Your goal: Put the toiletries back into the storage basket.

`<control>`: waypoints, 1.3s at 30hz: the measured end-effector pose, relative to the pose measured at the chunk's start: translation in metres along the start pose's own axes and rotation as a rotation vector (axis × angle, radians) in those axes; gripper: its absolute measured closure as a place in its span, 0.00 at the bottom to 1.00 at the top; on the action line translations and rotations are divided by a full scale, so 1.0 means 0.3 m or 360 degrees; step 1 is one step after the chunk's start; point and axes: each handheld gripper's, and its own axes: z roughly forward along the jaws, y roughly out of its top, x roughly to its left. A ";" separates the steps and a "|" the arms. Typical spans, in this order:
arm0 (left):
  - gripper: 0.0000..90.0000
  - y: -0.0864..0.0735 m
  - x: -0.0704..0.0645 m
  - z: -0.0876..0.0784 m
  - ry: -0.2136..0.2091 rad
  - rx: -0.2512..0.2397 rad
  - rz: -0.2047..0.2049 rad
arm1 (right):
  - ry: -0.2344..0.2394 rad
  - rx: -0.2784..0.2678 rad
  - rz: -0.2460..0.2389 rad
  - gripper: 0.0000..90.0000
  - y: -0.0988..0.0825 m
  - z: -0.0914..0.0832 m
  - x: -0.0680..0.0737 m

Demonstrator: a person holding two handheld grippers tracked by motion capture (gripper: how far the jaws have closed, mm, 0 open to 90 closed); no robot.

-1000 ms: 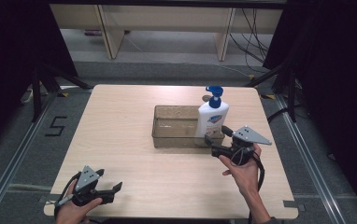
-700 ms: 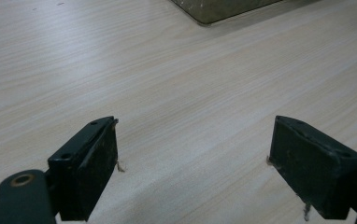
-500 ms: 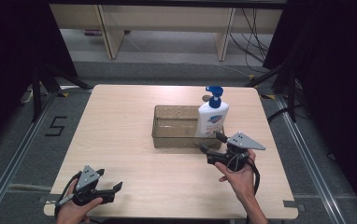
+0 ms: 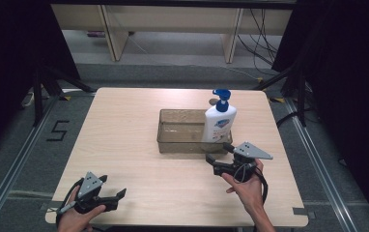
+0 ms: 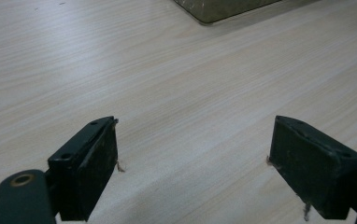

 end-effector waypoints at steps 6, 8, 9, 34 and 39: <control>0.16 -0.002 -0.002 -0.001 0.0002 0.0001 0.0000 | -0.0007 0.0005 0.0010 0.21 -0.021 -0.005 0.003; 0.16 -0.004 -0.001 -0.001 -0.0003 -0.0008 -0.0006 | 0.0013 0.0002 0.0029 0.21 -0.028 -0.008 0.005; 0.16 -0.004 0.000 -0.002 -0.0002 -0.0008 -0.0005 | 0.0010 0.0002 0.0029 0.21 -0.031 -0.009 0.005; 0.16 -0.009 -0.008 -0.004 -0.0007 0.0006 0.0003 | 0.0013 0.0052 0.0080 0.18 -0.097 -0.071 -0.005; 0.16 -0.010 -0.007 -0.006 0.0002 0.0014 0.0008 | 0.0006 0.0059 0.0086 0.17 -0.113 -0.082 -0.008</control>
